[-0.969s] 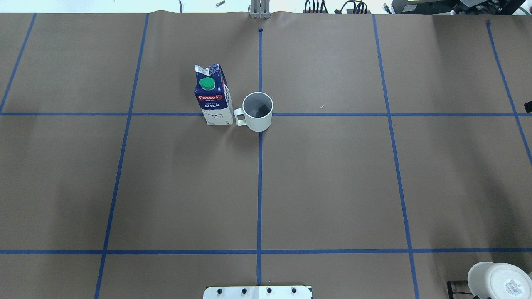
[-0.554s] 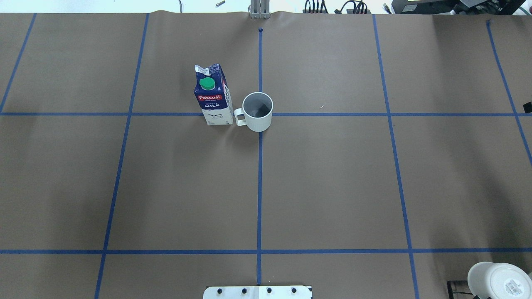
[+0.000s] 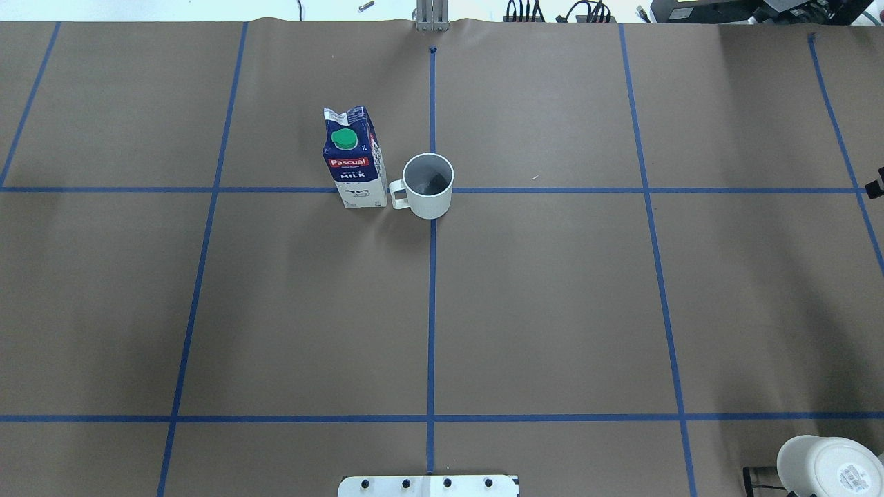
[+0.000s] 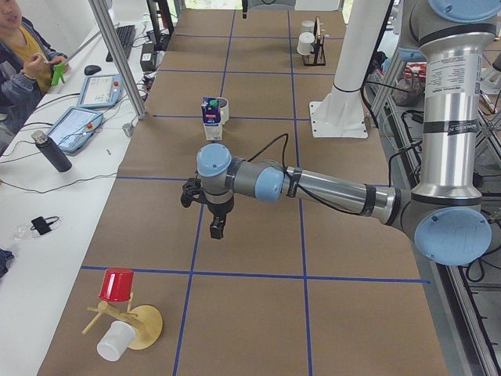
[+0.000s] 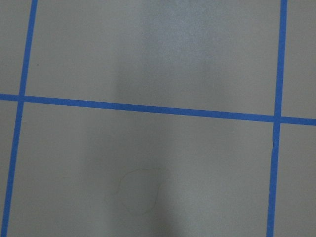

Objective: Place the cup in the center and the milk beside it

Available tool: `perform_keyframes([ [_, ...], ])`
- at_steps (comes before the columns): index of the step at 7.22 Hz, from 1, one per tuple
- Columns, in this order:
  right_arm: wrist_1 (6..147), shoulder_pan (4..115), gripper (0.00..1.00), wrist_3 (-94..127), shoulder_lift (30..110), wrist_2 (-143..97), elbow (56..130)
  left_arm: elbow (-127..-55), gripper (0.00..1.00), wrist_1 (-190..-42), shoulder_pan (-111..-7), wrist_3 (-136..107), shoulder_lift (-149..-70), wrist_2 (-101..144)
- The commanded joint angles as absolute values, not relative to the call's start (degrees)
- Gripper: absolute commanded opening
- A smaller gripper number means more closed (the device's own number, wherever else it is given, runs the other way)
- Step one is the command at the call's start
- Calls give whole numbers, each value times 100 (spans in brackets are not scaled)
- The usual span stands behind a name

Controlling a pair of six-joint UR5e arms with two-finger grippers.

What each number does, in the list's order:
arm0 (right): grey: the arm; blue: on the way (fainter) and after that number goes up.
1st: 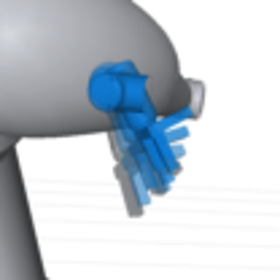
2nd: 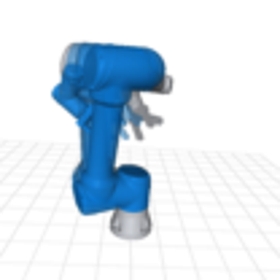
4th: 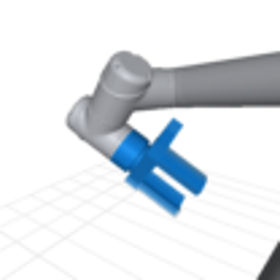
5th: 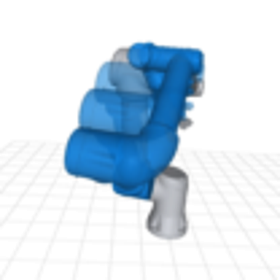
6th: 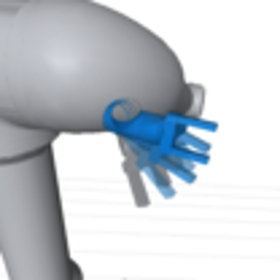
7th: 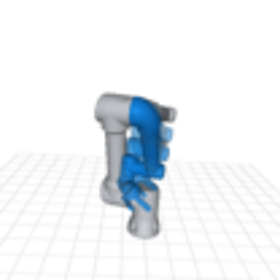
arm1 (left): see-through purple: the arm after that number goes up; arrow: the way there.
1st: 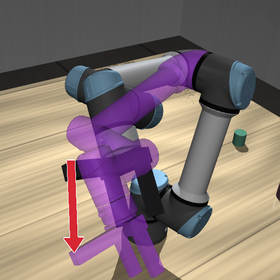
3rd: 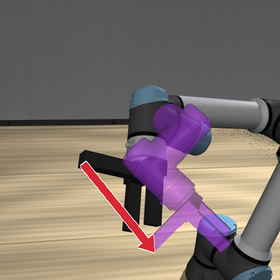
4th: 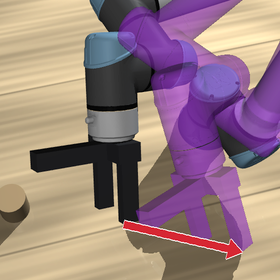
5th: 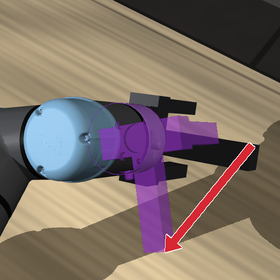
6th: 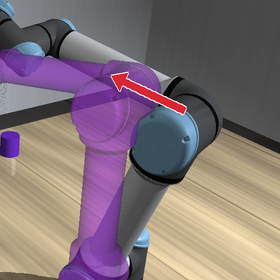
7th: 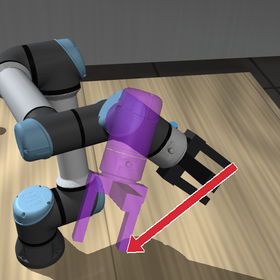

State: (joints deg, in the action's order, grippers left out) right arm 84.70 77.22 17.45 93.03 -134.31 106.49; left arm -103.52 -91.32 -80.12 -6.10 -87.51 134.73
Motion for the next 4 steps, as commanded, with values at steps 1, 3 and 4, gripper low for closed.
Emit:
perform_keyframes([
  [1, 8481, 7708, 100, 1731, 9308, -13430, 10696, -10301, 98, -9132, -8068, -598, -8807, 13456],
  [3, 8473, 7708, 100, 1731, 9308, -13421, 10705, -10353, 98, -9132, -8077, -615, -8815, 13456],
  [4, 8473, 7708, 100, 1731, 9299, -13412, 10688, -10397, 98, -9123, -8077, -615, -8807, 13456],
])
